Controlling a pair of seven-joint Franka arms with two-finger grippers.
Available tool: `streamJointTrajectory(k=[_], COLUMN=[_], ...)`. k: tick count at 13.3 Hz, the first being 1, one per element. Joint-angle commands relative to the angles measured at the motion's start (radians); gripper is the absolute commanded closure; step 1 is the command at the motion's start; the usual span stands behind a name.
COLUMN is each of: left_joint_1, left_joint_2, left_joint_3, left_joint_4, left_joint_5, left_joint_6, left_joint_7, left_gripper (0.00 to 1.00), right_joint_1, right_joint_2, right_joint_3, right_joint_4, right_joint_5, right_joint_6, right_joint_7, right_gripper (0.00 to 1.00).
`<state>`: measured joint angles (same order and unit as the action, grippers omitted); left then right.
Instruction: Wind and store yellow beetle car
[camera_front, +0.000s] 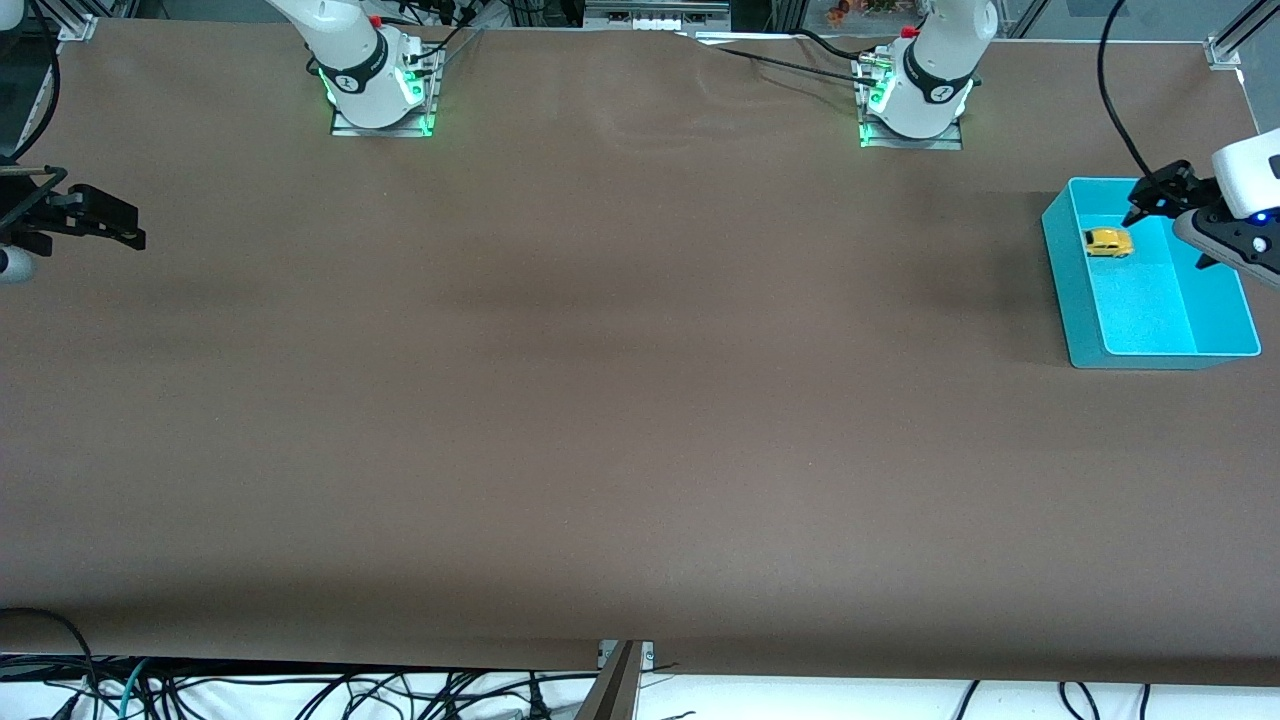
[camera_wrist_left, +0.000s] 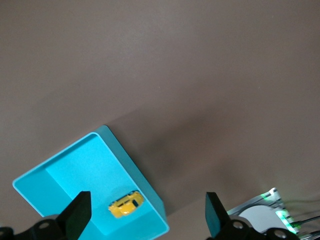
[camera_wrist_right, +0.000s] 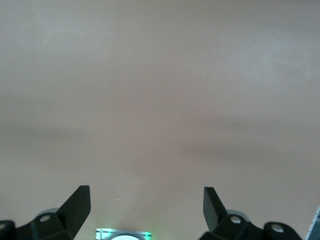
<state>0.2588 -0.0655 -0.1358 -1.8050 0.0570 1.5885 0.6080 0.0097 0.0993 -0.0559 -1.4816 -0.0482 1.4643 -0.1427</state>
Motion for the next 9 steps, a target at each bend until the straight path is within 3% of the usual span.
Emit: streamJointTrajectory(k=[1, 7, 9], left_joint_1=[-0.044, -0.137, -0.141], left_joint_2=[0.006, 0.009, 0.009], left_joint_3=[0.007, -0.001, -0.042], left_joint_4=[0.056, 0.11, 0.127], left_joint_5=[-0.045, -0.08, -0.08], left_joint_6=[-0.051, -0.079, -0.079], left_joint_7=[-0.178, -0.497, -0.621], left_gripper=[0.0, 0.0, 0.0], right_joint_1=[-0.011, -0.011, -0.011], right_joint_2=[-0.007, -0.007, -0.007], right_joint_3=[0.005, 0.005, 0.005], right_joint_4=[-0.008, -0.008, -0.008], right_joint_5=[0.019, 0.019, 0.019], right_joint_6=[0.004, 0.005, 0.005], right_joint_7=[0.026, 0.02, 0.02], right_gripper=[0.0, 0.0, 0.0])
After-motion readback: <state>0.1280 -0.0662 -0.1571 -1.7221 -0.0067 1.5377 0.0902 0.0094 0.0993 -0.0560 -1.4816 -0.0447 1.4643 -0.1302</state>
